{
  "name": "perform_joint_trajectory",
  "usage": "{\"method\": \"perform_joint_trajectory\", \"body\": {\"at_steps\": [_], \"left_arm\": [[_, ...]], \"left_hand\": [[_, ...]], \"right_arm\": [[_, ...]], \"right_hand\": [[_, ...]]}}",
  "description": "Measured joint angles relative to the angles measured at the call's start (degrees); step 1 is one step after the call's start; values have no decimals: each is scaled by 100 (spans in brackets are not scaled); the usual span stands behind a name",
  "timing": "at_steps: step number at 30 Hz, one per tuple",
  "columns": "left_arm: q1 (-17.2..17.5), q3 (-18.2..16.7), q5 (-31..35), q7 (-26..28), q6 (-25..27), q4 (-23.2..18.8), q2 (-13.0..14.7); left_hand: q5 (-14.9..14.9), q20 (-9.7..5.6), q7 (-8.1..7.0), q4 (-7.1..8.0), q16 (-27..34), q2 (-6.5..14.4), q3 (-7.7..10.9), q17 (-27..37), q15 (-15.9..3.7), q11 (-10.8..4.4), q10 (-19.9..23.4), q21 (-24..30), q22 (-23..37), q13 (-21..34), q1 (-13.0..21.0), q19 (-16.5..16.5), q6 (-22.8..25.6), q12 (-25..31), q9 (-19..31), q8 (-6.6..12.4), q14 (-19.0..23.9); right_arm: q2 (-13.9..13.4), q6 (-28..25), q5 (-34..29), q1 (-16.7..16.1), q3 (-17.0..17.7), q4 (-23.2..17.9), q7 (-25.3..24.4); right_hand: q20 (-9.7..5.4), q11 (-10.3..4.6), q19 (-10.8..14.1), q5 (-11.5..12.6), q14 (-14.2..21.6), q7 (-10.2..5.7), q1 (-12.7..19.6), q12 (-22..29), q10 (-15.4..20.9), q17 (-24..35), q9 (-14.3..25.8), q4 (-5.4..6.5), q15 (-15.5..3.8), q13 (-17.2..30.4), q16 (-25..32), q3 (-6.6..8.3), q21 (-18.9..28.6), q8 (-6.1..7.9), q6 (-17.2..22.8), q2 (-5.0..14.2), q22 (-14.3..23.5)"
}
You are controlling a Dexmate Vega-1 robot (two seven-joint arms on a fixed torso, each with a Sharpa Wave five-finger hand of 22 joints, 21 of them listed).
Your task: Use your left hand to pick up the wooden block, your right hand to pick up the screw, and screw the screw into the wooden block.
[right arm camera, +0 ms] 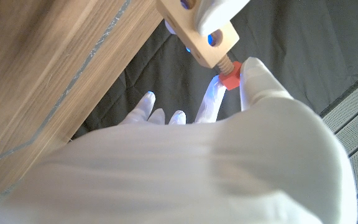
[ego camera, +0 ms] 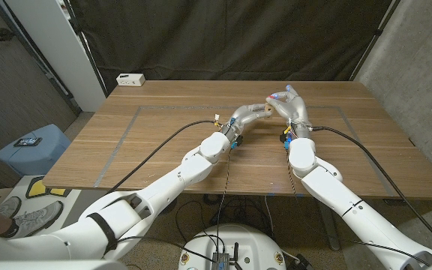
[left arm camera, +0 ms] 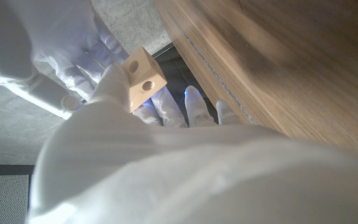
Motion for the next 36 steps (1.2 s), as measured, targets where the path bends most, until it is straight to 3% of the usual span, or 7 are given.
{"method": "perform_joint_trajectory", "body": {"at_steps": [17, 36], "left_arm": [[50, -8, -1, 19, 24, -91, 35], [-75, 3, -6, -7, -80, 198, -98]], "left_hand": [[0, 0, 8, -7, 0, 0, -7, -1, 0, 0, 0, 0, 0, -1, 0, 0, -11, 0, 5, 18, 0], [0, 0, 8, -8, 0, 0, -8, -1, 0, 0, 0, 0, 0, -2, 0, 0, -13, 0, 1, 11, 0]], "right_arm": [[-7, -30, -10, -63, -4, -72, -32], [-35, -39, 46, -4, 26, 13, 37]], "right_hand": [[0, 0, 0, -1, 0, 0, 0, 0, 0, 1, -7, -23, 0, 0, 0, -23, 0, 0, 0, 0, 0], [0, 21, 0, 39, 0, 40, -40, 0, 21, 1, -32, -8, 0, 0, 0, -55, 0, -7, -41, 84, 0]]}}
